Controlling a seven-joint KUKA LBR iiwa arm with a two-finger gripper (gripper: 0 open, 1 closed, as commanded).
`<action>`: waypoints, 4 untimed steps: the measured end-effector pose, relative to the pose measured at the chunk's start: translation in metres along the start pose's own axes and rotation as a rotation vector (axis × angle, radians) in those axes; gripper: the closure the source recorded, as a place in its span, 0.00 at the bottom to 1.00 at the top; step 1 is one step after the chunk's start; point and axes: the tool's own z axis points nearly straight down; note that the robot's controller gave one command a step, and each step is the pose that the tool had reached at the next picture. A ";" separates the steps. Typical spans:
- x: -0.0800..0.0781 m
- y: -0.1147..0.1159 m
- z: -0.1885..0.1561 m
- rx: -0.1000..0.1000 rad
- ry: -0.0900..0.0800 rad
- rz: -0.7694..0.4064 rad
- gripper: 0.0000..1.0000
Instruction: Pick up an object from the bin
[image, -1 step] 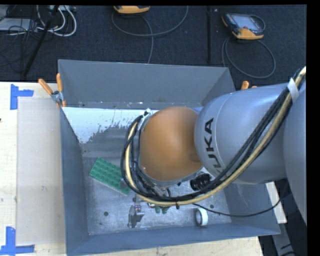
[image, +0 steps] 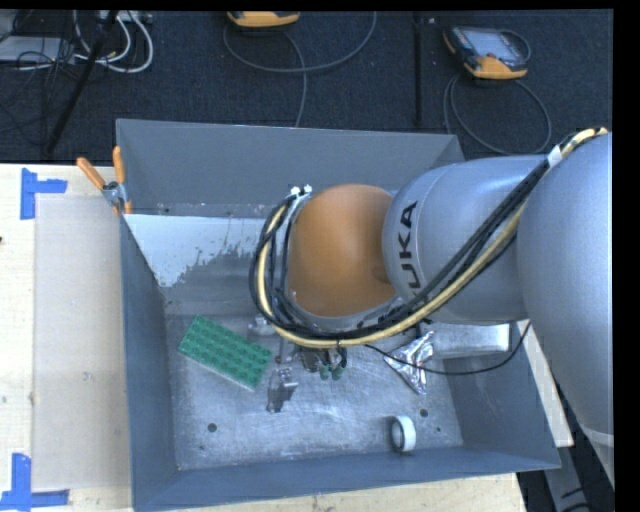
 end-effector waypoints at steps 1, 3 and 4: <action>-0.044 0.007 0.061 -0.003 -0.011 -0.107 0.00; -0.082 0.025 0.042 0.002 -0.008 -0.171 1.00; -0.063 0.000 -0.088 0.000 -0.010 -0.321 1.00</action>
Offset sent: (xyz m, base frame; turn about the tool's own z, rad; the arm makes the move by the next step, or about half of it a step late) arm 0.0390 0.0090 -0.0643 -0.1070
